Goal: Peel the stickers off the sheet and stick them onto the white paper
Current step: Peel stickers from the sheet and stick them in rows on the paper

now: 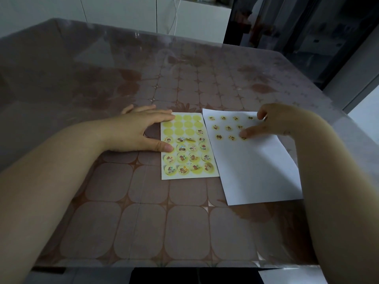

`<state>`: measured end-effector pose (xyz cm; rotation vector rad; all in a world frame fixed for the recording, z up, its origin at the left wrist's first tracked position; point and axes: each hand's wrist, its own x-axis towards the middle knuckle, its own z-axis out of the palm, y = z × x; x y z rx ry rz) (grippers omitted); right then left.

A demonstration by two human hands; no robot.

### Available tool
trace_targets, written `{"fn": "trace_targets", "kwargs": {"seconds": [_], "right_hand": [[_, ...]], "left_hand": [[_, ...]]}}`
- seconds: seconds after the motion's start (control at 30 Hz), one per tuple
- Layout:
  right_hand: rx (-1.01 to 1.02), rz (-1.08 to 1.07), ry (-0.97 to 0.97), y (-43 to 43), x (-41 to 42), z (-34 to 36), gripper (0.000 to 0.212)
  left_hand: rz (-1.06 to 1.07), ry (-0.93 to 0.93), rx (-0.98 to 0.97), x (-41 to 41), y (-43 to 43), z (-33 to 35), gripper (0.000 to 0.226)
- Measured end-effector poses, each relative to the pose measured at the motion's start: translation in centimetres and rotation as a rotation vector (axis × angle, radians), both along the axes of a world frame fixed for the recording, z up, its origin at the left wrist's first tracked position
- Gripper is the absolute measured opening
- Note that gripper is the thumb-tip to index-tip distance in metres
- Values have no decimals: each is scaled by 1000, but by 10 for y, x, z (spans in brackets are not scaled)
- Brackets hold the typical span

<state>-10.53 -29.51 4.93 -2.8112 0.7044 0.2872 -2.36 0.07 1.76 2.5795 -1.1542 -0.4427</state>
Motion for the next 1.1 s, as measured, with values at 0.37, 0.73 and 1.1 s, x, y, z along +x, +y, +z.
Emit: {"fn": "trace_targets", "kwargs": {"seconds": [0.37, 0.73, 1.1], "right_hand": [[262, 506, -294, 68, 8, -6, 18], [329, 378, -352, 75, 12, -13, 22], [414, 304, -308, 78, 8, -11, 15]], "left_hand": [[-9, -24, -14, 0, 1, -2, 101], [2, -11, -13, -2, 0, 0, 100], [14, -17, 2, -5, -1, 0, 90]]}}
